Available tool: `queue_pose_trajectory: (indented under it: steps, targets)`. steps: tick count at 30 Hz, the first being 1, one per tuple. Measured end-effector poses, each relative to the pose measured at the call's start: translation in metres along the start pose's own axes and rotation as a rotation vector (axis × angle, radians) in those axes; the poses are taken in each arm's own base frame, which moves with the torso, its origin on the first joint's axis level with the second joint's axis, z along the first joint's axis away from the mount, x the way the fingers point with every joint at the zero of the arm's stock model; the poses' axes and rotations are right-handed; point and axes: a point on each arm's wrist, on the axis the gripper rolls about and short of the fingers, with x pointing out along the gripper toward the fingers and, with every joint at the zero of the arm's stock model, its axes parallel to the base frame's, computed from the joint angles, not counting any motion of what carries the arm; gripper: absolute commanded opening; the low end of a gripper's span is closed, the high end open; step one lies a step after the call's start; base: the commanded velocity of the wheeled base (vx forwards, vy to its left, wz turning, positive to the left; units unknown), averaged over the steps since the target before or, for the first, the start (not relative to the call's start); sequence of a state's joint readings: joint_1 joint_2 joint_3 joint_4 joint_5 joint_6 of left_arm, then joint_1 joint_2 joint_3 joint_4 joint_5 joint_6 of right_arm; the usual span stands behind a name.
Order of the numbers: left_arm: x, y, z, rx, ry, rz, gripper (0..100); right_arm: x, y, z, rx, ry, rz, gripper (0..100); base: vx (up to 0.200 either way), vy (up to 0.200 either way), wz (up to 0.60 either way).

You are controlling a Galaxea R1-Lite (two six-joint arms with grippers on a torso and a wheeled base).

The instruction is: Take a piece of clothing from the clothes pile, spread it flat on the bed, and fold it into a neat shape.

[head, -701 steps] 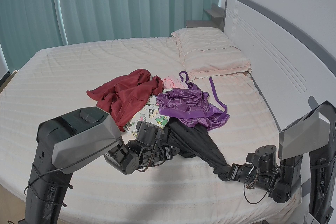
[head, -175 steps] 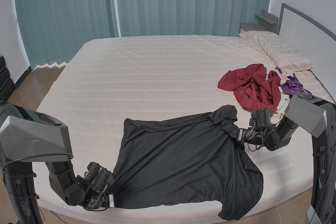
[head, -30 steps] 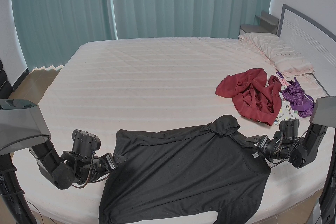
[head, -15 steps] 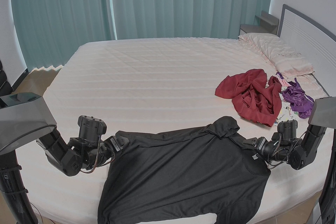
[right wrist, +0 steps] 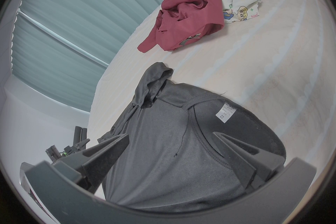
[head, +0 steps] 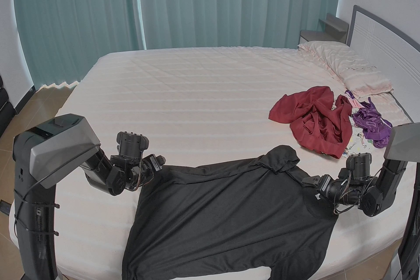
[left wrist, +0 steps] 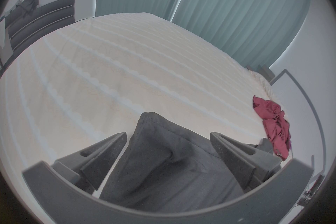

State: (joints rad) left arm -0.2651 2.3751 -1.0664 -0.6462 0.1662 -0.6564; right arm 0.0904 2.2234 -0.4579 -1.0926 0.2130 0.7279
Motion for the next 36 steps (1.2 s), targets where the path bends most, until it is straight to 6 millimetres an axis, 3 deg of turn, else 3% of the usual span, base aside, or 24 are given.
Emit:
queue_pose_trajectory:
  steps: [6,7,17,25,30,36]
  targets:
    - [0.029,0.004,-0.009,0.052,0.018,0.027,100,-0.001,0.0,-0.002,-0.004,0.004,0.001,100,0.0,0.0,0.0]
    - [0.032,0.005,-0.011,0.06,0.022,0.033,0,-0.001,0.0,-0.002,-0.003,0.004,0.001,100,0.0,0.0,0.0]
    - [0.051,0.01,-0.009,0.058,-0.004,0.067,0,0.0,0.0,-0.003,-0.005,0.007,0.0,100,0.0,0.0,0.0]
    - [0.061,0.016,0.027,0.009,-0.151,0.12,0,0.0,0.001,-0.002,-0.007,0.001,0.005,100,0.0,0.0,0.0]
    - [0.064,0.03,0.05,-0.025,-0.205,0.143,0,0.001,0.005,0.001,-0.016,-0.026,0.033,100,0.0,0.0,0.0]
    - [0.069,0.04,0.052,-0.026,-0.208,0.162,0,0.007,0.012,0.01,-0.023,-0.065,0.067,100,0.0,0.0,0.0]
